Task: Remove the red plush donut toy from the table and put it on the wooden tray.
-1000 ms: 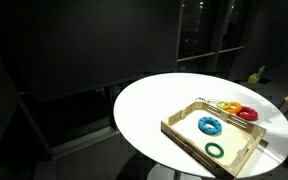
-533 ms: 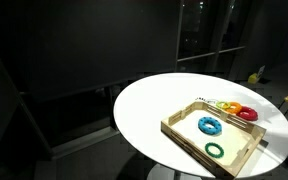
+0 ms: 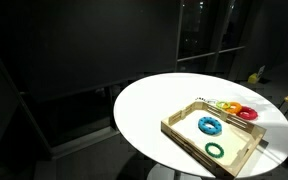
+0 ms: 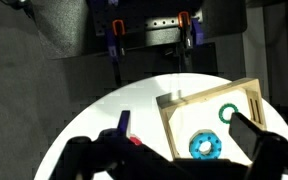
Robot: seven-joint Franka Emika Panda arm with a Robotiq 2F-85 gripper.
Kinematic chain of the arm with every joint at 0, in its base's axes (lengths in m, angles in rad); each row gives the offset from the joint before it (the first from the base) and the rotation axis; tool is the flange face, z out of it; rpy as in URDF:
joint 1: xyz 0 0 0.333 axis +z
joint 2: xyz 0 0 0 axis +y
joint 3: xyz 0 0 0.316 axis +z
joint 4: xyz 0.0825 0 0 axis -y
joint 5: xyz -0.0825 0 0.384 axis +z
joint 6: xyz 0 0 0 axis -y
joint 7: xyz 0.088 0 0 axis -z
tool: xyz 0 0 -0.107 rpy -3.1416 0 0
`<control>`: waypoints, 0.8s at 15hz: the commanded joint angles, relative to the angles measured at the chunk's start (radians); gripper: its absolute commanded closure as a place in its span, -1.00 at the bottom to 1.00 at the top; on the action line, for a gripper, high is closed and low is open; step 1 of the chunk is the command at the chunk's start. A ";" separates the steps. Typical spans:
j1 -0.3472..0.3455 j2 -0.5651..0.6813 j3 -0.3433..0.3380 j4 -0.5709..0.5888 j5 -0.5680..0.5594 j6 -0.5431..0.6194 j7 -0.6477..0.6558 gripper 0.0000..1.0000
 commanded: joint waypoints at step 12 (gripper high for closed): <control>-0.070 0.384 0.016 0.076 -0.041 0.471 0.051 -1.00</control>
